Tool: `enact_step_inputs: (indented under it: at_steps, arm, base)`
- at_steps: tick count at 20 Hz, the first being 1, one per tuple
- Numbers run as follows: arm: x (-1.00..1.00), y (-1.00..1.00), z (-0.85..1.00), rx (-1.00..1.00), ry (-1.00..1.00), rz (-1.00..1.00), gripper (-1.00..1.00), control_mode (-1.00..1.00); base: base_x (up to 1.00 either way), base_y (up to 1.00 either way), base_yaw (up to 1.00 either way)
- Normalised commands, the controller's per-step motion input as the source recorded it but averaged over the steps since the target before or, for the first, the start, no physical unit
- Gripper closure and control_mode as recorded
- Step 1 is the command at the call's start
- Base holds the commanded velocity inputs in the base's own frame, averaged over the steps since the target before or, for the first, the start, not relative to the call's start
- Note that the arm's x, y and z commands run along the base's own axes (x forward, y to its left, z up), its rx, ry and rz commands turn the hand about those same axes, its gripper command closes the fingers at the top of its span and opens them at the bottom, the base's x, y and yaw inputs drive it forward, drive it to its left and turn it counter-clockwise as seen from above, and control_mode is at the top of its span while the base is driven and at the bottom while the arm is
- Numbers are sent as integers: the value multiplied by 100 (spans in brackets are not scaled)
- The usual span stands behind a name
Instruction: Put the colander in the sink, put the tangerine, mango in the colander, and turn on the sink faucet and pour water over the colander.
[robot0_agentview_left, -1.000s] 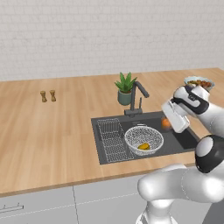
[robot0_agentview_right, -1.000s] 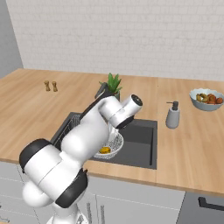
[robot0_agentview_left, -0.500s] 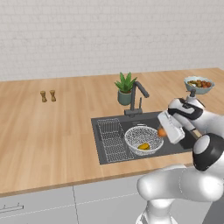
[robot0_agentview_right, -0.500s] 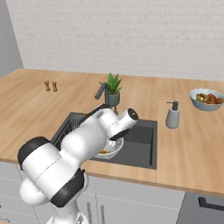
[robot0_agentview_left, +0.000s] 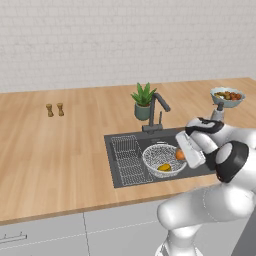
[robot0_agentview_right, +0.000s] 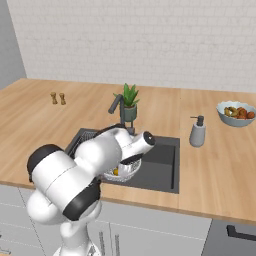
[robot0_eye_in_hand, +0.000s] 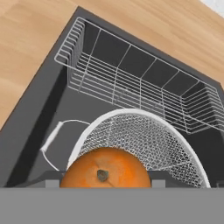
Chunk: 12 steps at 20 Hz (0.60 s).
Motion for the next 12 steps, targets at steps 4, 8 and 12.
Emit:
enact_step_inputs:
  at_steps: [4, 8, 12]
  arm:
    - [24, -1, -34, 0, 0, 4, 100, -100]
    - [15, 0, -23, 0, -2, 1, 100, -100]
    - [5, 0, -3, 0, -6, 0, 100, -100]
  base:
    - [0, 0, 0]
    - [0, 0, 0]
    - [0, 0, 0]
